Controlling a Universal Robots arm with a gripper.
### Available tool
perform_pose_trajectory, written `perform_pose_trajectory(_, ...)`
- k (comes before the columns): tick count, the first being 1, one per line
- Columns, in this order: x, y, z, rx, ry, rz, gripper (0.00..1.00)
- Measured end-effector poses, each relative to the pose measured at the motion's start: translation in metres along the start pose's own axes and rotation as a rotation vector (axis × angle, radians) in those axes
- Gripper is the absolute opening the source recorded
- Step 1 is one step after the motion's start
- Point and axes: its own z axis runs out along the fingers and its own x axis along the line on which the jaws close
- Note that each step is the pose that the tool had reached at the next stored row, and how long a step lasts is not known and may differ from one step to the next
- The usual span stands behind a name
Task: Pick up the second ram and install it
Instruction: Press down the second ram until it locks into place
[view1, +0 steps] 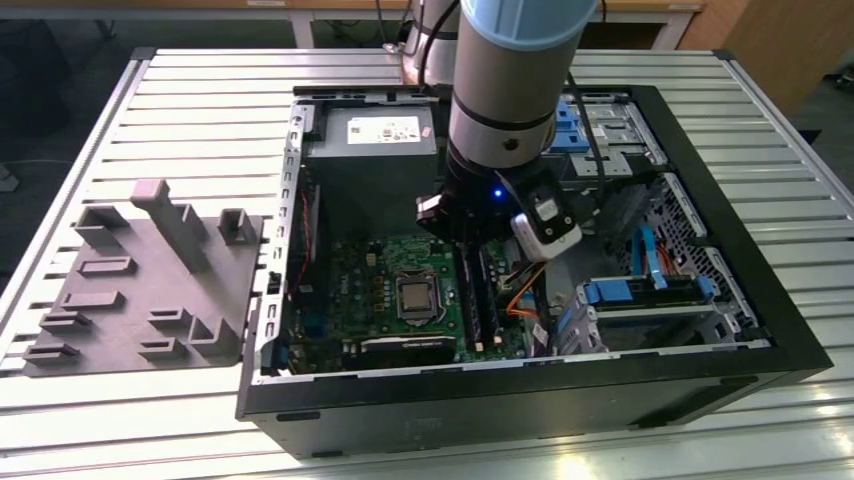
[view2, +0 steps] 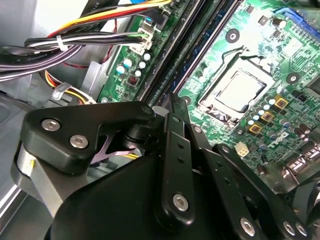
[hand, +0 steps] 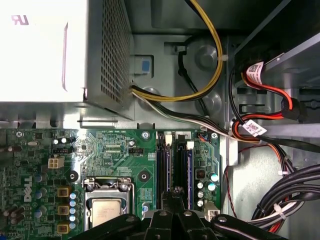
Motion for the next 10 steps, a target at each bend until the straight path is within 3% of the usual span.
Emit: perform_pose_trajectory(10, 0.0001, 0.0036, 0.0002, -0.0001, 0.0, 0.0, 0.11)
